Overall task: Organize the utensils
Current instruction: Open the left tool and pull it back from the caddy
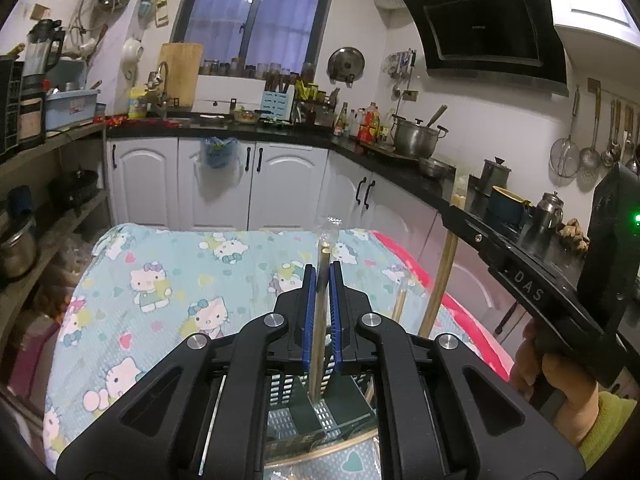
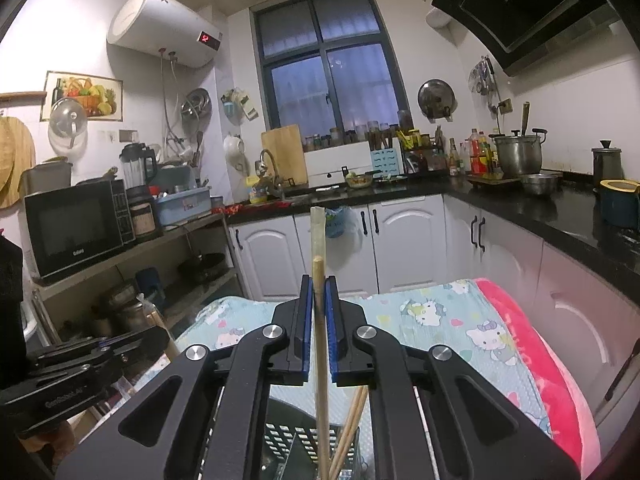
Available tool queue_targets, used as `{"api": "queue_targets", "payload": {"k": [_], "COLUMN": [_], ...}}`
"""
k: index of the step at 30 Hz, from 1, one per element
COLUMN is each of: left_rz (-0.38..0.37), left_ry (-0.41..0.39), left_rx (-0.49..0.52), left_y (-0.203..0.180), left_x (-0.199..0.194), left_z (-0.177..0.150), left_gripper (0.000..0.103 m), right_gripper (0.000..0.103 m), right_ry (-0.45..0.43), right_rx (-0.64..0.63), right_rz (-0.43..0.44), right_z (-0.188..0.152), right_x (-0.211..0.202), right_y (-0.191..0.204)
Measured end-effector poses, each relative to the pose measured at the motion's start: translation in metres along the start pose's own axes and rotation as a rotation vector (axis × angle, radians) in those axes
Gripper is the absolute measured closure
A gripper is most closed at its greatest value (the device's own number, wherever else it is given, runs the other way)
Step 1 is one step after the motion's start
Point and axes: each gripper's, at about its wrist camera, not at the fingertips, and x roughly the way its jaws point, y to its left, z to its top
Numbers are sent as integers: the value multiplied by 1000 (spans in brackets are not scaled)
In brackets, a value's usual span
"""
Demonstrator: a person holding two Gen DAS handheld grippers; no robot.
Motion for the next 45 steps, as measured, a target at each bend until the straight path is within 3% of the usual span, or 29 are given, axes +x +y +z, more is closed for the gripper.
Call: {"api": "queue_targets", "payload": {"k": [4,10,16,20,34,45], "left_rz": [-4,1,13,18,18,44], "left_ry": [8,-16,4,28,72,117], "left_rx": [-18,-42,-64,-67,-128,-150], "left_y": [2,5,6,8,24,33], "left_x": [-4,-23,-38,-45,-77,-86], "left_z": [-2,2,1,-5,-43,-68], "left_gripper": [71,44,18,11,11,11], "right_gripper": [73,59,54,51,48,48], "right_ry": [11,34,95,151,294,337], "right_rx": [0,9,15,9,14,0], "right_rz": [9,1,-17,-26,-33,-5], "right_z": [-2,-3,-6,-14,-52,-65], "right_x": [-5,-18,-31,-39,-61,-72], "right_y": [-2,-5,-9,-8,-4,8]}}
